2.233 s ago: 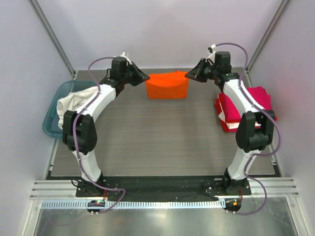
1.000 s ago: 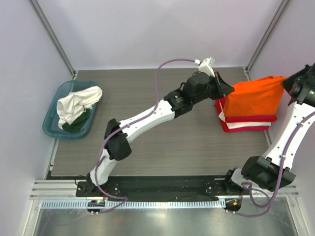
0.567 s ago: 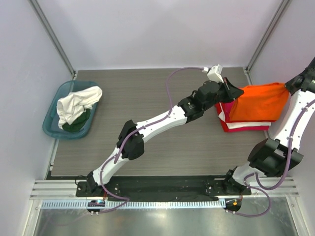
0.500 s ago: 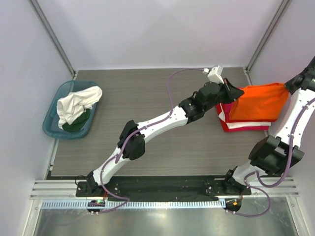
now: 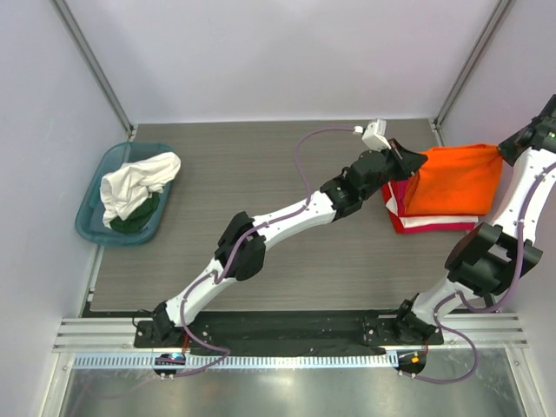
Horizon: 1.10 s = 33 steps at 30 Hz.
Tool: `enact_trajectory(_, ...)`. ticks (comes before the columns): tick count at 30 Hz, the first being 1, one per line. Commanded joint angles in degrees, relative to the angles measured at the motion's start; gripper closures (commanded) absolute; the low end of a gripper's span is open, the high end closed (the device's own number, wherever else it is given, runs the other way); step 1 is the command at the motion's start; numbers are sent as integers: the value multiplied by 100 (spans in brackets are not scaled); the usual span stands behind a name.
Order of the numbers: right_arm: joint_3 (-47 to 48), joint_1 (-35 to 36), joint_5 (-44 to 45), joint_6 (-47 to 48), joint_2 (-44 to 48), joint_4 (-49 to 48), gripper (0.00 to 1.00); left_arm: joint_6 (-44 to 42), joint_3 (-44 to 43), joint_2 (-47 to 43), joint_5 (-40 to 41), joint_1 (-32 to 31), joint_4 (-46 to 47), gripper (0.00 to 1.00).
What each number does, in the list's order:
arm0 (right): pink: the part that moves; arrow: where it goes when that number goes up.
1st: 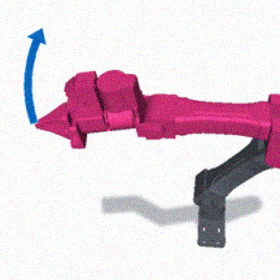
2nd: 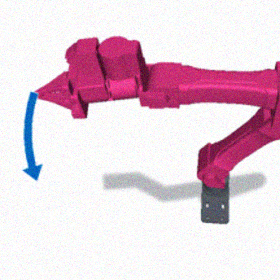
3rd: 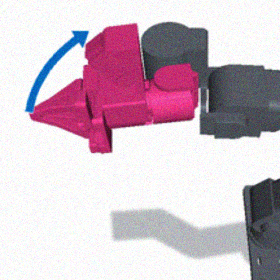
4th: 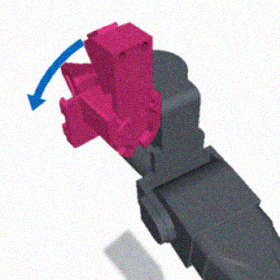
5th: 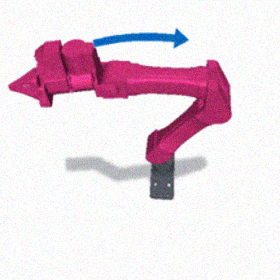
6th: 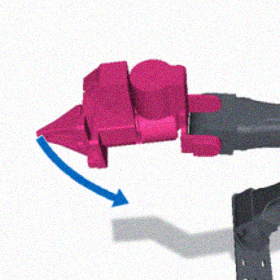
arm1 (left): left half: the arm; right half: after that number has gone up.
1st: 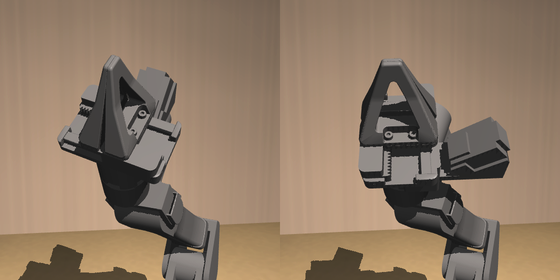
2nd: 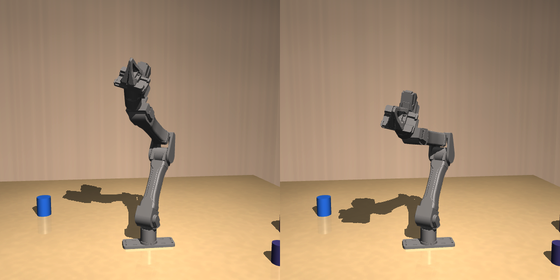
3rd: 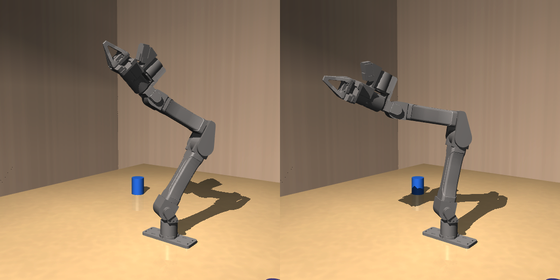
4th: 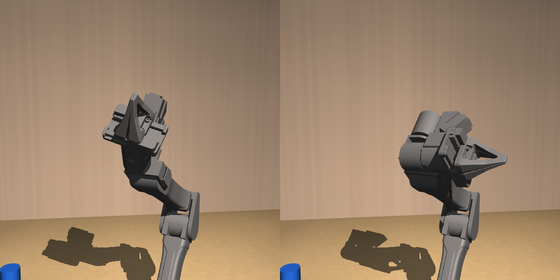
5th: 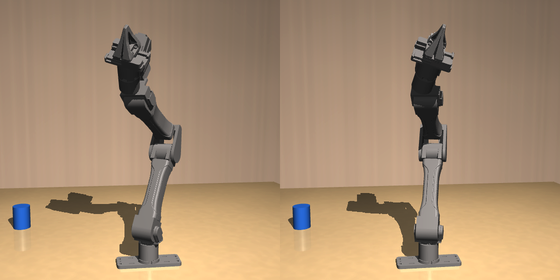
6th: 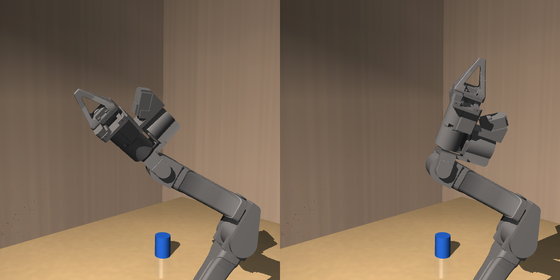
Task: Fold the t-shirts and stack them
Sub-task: Neatly place the folded tshirt to the corner
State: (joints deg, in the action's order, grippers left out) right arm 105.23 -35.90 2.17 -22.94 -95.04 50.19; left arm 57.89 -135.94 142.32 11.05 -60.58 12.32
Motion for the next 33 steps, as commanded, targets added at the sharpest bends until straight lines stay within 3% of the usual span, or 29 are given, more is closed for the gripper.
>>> enact_trajectory(1,235,-163,354,-105,-189,-932,99,108,-362,146,495,283,640,100)
enact_trajectory(8,191,-163,-50,-299,-523,-1345,99,214,-547,568,662,476,965,99)
enact_trajectory(14,182,-163,-138,-439,-919,-1776,99,276,-1311,1279,1056,582,1141,98)
enact_trajectory(16,243,-163,-382,-457,-1173,-1916,99,276,-1610,1569,1319,591,1203,82)
enact_trajectory(17,287,-163,-471,-466,-1270,-1960,91,293,-1663,1640,1443,591,1212,70)
enact_trajectory(18,331,-146,-525,-448,-1532,-2022,82,276,-1664,1684,1531,600,1255,42)
enact_trajectory(19,497,-145,-534,-466,-1656,-2022,45,241,-1690,1789,1601,634,1299,30)
enact_trajectory(21,621,-84,-324,-519,-1981,-2040,23,232,-1725,1852,1699,722,1291,10)
enact_trajectory(22,761,-66,-332,-466,-2105,-2075,17,249,-1673,1826,1577,836,1326,8)
enact_trajectory(26,1175,21,-551,-405,-2335,-1979,16,145,-998,1231,1234,1074,1422,5)
enact_trajectory(33,868,355,-638,-36,-1649,-1777,20,-541,971,-438,628,1268,1362,5)
